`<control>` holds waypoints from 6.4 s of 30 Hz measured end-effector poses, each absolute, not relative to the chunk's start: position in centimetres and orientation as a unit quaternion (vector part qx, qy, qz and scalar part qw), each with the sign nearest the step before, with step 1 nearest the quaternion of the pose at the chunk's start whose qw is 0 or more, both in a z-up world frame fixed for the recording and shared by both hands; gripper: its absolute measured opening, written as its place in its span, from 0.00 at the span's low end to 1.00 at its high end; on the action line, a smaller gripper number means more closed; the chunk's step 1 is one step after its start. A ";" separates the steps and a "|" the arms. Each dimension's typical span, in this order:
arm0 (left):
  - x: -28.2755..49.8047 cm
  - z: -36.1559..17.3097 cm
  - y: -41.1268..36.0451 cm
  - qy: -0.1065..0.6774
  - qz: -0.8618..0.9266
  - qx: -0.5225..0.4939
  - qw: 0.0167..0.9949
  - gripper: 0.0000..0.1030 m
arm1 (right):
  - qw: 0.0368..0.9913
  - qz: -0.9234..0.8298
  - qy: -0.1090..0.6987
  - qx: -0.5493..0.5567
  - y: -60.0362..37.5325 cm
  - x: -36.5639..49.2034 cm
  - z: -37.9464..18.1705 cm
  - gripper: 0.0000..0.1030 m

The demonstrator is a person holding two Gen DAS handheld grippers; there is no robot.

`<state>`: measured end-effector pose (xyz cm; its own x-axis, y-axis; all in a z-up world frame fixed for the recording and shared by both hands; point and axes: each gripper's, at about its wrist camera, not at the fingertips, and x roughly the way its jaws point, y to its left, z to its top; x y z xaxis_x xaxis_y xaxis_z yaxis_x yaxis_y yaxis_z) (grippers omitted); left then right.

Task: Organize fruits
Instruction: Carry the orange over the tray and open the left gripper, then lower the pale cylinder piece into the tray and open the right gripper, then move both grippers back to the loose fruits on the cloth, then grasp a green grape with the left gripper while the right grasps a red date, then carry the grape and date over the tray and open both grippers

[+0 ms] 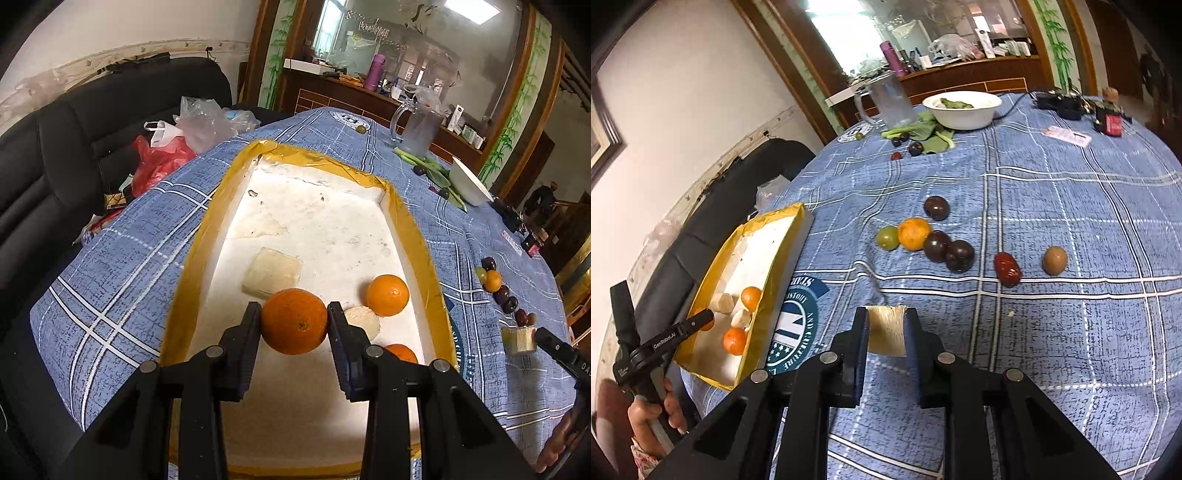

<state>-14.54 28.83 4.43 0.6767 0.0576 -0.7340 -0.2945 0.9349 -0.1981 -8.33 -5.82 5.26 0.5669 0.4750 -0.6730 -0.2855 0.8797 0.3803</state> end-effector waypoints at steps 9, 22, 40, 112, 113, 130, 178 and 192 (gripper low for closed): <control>-14.4 3.8 27.9 0.398 0.099 -0.131 0.903 0.34 | 0.874 0.206 0.433 0.081 -4.3 -8.9 3.4 0.64; -14.7 4.3 28.1 0.390 0.107 -0.136 0.904 0.35 | 0.881 0.214 0.421 -0.008 -0.4 -11.9 3.3 0.34; -18.4 6.4 34.0 0.329 0.153 -0.221 0.905 0.56 | 0.846 0.350 0.392 -0.088 16.1 -9.9 7.9 0.34; -5.7 3.3 4.2 0.415 -0.215 0.009 0.884 0.34 | 0.883 0.204 0.409 0.108 -11.7 -5.0 4.8 0.63; -5.7 3.3 4.4 0.415 -0.223 0.003 0.882 0.26 | 0.883 0.202 0.411 0.106 -11.6 -4.6 4.7 0.63; -4.5 2.0 5.9 0.437 -0.203 0.020 0.876 0.32 | 0.887 0.158 0.433 0.039 -10.0 -1.6 1.5 0.41; -15.2 4.7 27.2 0.395 0.089 -0.078 0.911 0.22 | 0.849 0.351 0.394 -0.033 10.2 -10.1 7.2 0.21; -15.8 5.0 27.5 0.375 0.072 -0.091 0.920 0.43 | 0.853 0.328 0.398 -0.080 14.1 -8.9 5.2 0.27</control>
<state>-15.80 27.52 4.99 0.7088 0.0648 -0.7024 -0.2017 0.9728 -0.1137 -8.93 14.14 5.20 0.4685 0.4964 -0.7308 -0.6231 0.7721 0.1250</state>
